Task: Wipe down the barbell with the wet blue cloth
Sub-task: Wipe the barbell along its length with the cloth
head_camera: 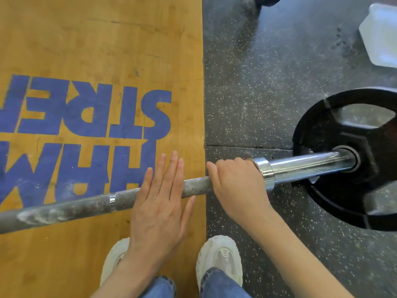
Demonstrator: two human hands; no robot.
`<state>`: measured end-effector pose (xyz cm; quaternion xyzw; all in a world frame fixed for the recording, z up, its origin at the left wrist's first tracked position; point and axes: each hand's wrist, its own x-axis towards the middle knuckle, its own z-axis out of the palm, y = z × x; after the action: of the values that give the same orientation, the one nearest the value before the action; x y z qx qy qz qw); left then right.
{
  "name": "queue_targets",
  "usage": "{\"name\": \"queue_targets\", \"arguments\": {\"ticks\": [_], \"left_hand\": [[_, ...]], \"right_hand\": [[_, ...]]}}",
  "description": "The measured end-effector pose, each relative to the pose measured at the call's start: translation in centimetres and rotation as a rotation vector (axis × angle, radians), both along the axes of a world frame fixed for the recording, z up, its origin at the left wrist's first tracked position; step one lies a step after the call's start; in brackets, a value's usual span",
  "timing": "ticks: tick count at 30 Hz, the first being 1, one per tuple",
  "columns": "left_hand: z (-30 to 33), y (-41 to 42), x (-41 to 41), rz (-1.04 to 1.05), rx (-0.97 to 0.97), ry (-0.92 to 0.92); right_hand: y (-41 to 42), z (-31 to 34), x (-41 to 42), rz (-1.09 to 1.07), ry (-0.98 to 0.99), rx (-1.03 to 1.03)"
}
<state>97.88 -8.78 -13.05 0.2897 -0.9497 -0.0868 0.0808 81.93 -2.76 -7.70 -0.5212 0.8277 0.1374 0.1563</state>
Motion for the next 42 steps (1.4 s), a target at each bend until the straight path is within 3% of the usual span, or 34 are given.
{"name": "queue_targets", "arguments": {"ticks": [3,8,10,13,19,21,23,25,28,29,31,34,42], "left_hand": [[0.1,0.5,0.4,-0.004,0.0,0.001],[-0.1,1.7,1.4,-0.041,-0.023,-0.008],[-0.2,2.2,1.9,-0.057,-0.029,-0.018],[-0.2,3.0,2.6,-0.074,-0.027,-0.015],[-0.4,3.9,3.4,-0.092,-0.044,0.0],[-0.4,3.9,3.4,-0.092,-0.049,0.003],[-0.3,4.0,3.4,-0.088,-0.052,-0.002],[-0.3,3.9,3.3,-0.085,-0.064,-0.007],[-0.4,3.6,3.1,-0.077,-0.084,-0.015],[-0.4,3.5,3.0,-0.076,-0.089,-0.015],[-0.4,3.2,2.7,-0.068,-0.092,-0.008],[-0.4,2.9,2.3,-0.054,-0.088,-0.009],[-0.1,1.2,0.9,-0.035,-0.025,0.003]], "right_hand": [[2.0,-1.2,2.0,-0.078,0.095,-0.187],[-1.1,1.2,-0.6,-0.038,-0.133,0.184],[0.7,1.1,0.7,0.01,-0.079,0.107],[5.2,-0.1,3.6,-0.18,-0.062,-0.199],[2.4,0.8,1.4,0.02,-0.142,0.173],[4.4,0.6,2.5,-0.012,-0.091,0.103],[5.9,0.5,3.7,-0.052,0.004,-0.101],[4.1,1.3,3.0,0.004,-0.007,0.045],[1.0,2.0,0.5,0.063,-0.191,0.293],[1.4,1.9,0.5,0.078,-0.173,0.285],[3.8,0.9,1.6,0.09,-0.077,0.114],[6.4,-1.3,3.0,-0.148,-0.096,-0.357],[6.7,-4.5,3.7,-0.205,-0.065,-0.718]]}}
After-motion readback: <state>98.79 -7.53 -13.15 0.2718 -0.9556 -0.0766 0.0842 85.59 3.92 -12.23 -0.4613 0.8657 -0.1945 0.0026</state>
